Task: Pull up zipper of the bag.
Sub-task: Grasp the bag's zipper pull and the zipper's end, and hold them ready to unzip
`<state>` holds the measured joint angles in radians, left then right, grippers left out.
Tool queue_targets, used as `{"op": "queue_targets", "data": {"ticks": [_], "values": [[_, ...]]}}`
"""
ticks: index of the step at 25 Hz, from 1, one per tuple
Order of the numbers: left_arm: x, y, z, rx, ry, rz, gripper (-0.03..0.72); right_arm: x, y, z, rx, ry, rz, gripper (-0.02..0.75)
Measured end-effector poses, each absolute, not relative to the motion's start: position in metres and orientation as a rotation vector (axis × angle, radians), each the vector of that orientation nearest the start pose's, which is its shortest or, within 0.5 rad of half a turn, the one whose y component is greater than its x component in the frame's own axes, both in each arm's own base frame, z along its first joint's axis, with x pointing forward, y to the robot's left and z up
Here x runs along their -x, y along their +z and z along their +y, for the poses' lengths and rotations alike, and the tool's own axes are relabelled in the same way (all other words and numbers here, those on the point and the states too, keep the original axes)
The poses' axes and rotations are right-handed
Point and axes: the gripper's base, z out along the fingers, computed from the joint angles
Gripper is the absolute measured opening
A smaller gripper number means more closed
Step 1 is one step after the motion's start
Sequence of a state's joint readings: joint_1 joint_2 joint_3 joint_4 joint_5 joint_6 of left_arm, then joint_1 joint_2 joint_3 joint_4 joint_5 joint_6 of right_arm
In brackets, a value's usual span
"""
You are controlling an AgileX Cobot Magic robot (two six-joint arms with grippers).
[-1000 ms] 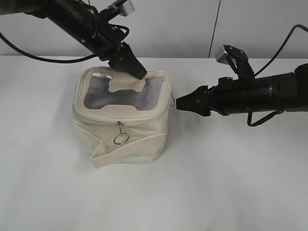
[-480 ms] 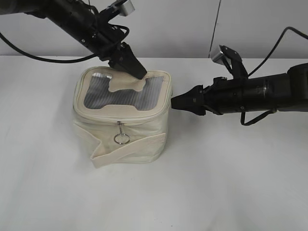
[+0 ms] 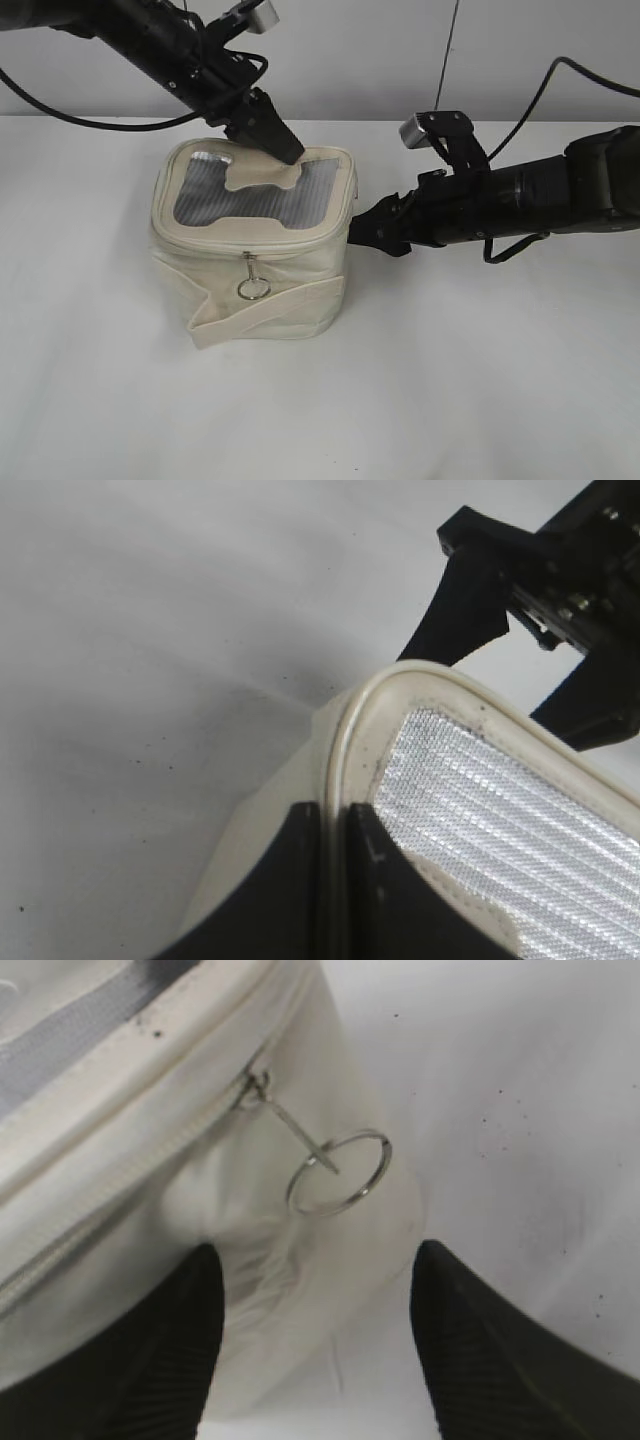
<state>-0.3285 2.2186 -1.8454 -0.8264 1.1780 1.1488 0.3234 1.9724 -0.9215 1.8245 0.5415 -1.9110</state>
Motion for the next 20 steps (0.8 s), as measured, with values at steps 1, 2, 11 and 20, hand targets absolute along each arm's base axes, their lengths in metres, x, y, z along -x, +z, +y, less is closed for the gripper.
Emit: {"op": "queue_targets", "data": {"ticks": [1,2,11,20], "values": [[-0.42,0.211,-0.209,-1.448,-0.918,2.147,0.052,-0.328,0.117,0.16,0.69,0.732,2.275,0.472],[-0.42,0.211,-0.209,-1.448,-0.918,2.147,0.052,-0.329,0.118,0.162,0.696,0.718,2.275,0.472],[-0.42,0.211,-0.209,-1.447,-0.918,2.147,0.052,-0.339,0.122,0.162,0.686,0.623,2.274,0.464],[-0.421,0.211,-0.209,-1.445,-0.918,2.148,0.05,-0.341,0.125,0.164,0.68,0.63,2.265,0.433]]}}
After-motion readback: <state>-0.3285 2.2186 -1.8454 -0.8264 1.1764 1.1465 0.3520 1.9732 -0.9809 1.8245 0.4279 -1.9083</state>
